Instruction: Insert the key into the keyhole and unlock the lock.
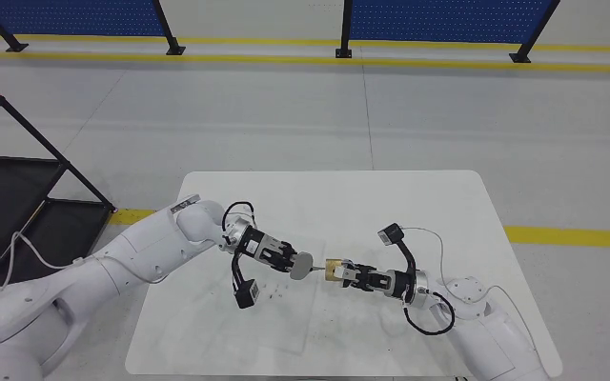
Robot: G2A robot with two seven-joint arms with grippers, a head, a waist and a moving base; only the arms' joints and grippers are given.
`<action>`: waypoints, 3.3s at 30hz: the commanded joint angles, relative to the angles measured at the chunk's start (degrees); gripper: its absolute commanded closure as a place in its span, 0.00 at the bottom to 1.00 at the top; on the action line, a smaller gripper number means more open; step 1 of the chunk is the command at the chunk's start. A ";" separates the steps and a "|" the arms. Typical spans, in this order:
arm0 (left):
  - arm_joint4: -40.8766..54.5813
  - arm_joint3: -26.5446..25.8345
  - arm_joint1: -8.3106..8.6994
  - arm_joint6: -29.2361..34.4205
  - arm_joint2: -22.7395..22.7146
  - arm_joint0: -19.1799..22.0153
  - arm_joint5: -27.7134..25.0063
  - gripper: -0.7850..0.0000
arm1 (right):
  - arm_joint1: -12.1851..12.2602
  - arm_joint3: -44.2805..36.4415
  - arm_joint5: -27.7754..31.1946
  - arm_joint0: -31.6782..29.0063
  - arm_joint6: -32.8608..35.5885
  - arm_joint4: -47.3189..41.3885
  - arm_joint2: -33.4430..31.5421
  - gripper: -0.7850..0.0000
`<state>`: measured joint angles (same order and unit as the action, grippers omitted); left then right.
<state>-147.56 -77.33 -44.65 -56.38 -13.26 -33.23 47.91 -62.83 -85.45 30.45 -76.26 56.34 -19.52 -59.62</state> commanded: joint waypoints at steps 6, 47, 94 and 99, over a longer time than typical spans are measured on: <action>0.52 0.30 -0.06 0.61 1.35 0.83 0.61 1.00 | 0.00 0.00 0.00 0.00 0.00 0.00 0.00 1.00; 2.78 1.80 -1.38 0.42 3.52 2.29 0.42 1.00 | 0.00 0.00 0.00 0.00 0.00 0.00 0.00 1.00; 2.92 -6.10 1.96 -6.52 3.52 2.43 -6.50 1.00 | 2.06 -2.70 -4.70 8.15 18.37 3.66 1.16 1.00; 2.90 -5.50 1.93 -6.62 3.52 2.54 -6.60 1.00 | 2.05 -2.54 -4.71 8.28 17.98 3.73 1.27 1.00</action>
<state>-144.65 -82.81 -42.72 -63.01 -9.74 -30.69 41.30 -60.78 -87.98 25.74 -67.96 74.30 -15.79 -58.34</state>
